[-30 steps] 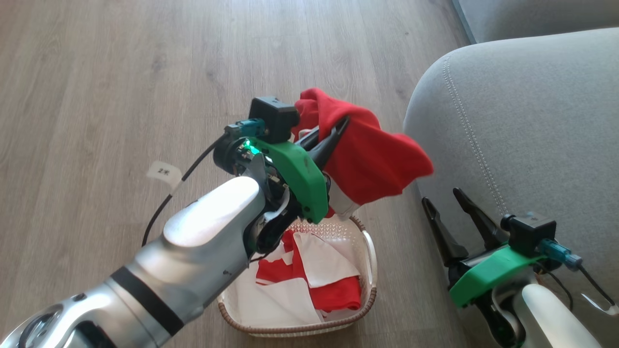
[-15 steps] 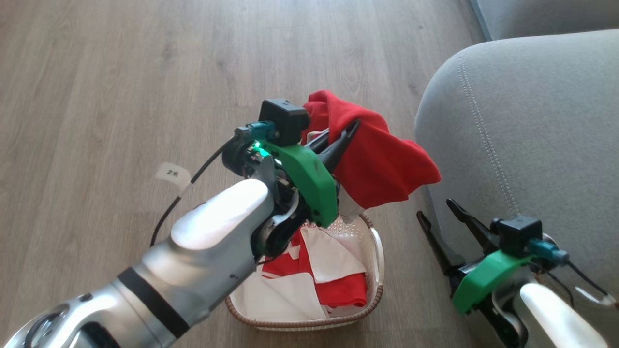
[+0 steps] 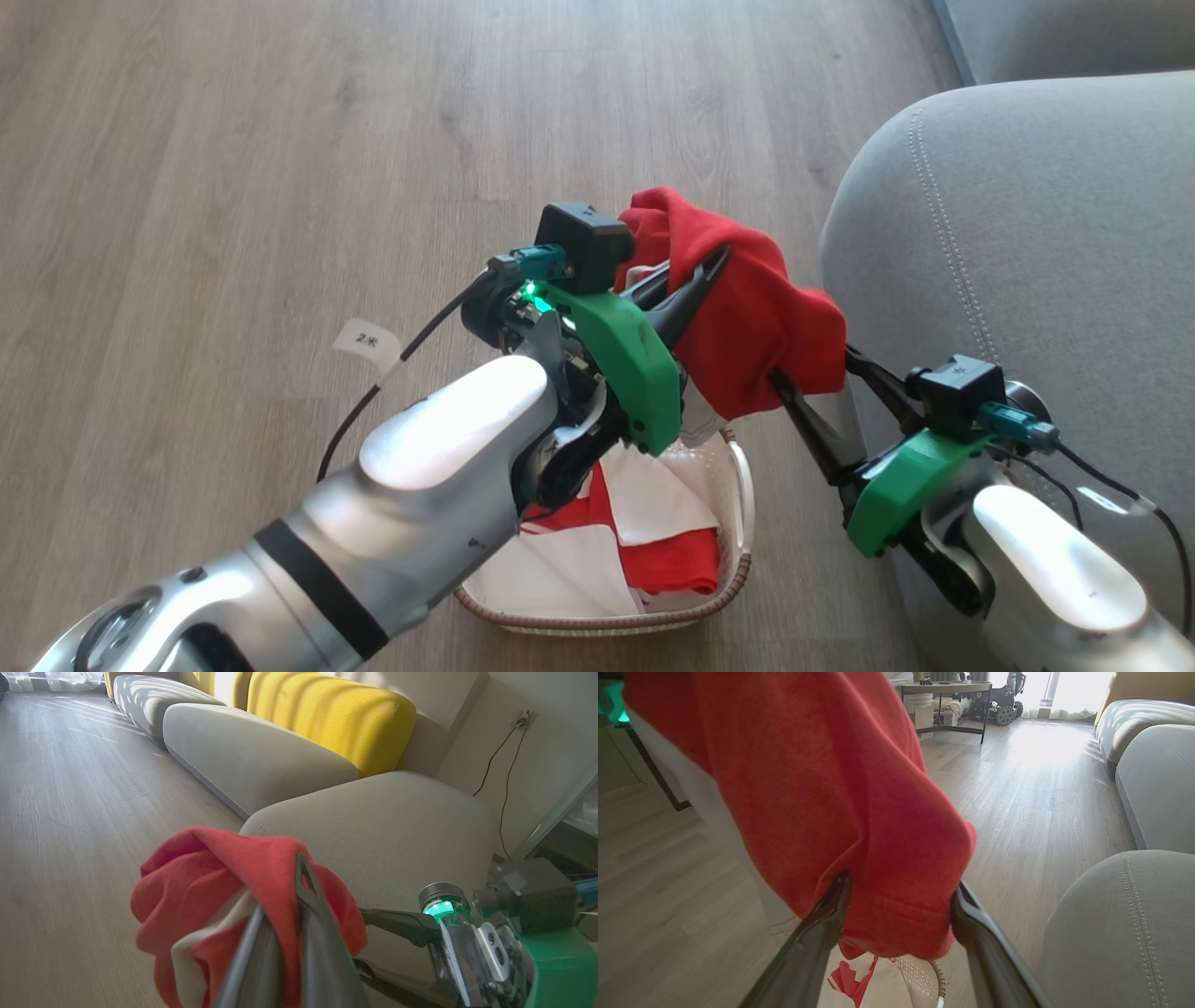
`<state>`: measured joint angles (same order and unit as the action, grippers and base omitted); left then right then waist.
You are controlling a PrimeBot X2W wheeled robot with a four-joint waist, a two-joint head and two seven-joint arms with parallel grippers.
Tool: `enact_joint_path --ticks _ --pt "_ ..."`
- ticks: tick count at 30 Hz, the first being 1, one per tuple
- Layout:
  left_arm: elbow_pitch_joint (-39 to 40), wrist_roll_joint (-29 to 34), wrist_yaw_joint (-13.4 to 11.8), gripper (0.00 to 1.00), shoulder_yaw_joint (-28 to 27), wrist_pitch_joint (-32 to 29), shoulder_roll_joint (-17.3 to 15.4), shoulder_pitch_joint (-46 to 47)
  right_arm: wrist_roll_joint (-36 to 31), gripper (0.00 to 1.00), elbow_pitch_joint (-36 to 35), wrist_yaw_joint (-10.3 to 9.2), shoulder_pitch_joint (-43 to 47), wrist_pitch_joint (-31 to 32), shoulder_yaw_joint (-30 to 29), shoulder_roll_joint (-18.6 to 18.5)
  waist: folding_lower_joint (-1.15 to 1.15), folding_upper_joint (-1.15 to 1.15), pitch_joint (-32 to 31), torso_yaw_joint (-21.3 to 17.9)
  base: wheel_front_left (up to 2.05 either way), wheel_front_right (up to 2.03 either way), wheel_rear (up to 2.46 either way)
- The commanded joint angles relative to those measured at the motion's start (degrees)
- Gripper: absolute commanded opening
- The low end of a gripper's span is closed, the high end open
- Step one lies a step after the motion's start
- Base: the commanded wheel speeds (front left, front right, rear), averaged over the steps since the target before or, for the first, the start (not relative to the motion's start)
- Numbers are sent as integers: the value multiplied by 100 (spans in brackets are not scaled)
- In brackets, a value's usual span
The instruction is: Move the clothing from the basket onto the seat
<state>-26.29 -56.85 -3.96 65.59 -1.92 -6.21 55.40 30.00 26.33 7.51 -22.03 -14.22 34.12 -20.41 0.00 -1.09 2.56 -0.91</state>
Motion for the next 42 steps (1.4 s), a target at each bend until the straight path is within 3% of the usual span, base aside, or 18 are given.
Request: enact_joint_path --ticks 1,18,19,21,22,37,42 --pt "126 19 41 0 -182 27 -34 426 100 100 -161 -2 -265 -76 141 -107 0 0 17 38 0 0 0" --pt "57 -23 128 0 -61 -6 94 444 585 100 274 -2 -846 -77 815 141 0 0 79 175 0 0 0" --pt "50 -26 134 0 -58 -2 98 443 599 91 324 -2 -885 -77 877 152 0 0 80 179 0 0 0" --pt "31 -34 143 0 -51 3 105 438 630 9 411 -2 -960 -77 942 172 0 0 80 184 0 0 0" --pt "21 -38 147 0 -48 6 108 437 638 0 454 -2 -989 -77 954 178 0 0 79 186 0 0 0" --pt "-85 -83 122 0 -29 54 96 357 651 0 317 -2 -941 -77 834 142 0 0 34 171 0 0 0" --pt "-124 -125 131 0 -30 101 21 238 589 0 215 -2 -779 -77 378 79 0 0 -7 152 0 0 0"
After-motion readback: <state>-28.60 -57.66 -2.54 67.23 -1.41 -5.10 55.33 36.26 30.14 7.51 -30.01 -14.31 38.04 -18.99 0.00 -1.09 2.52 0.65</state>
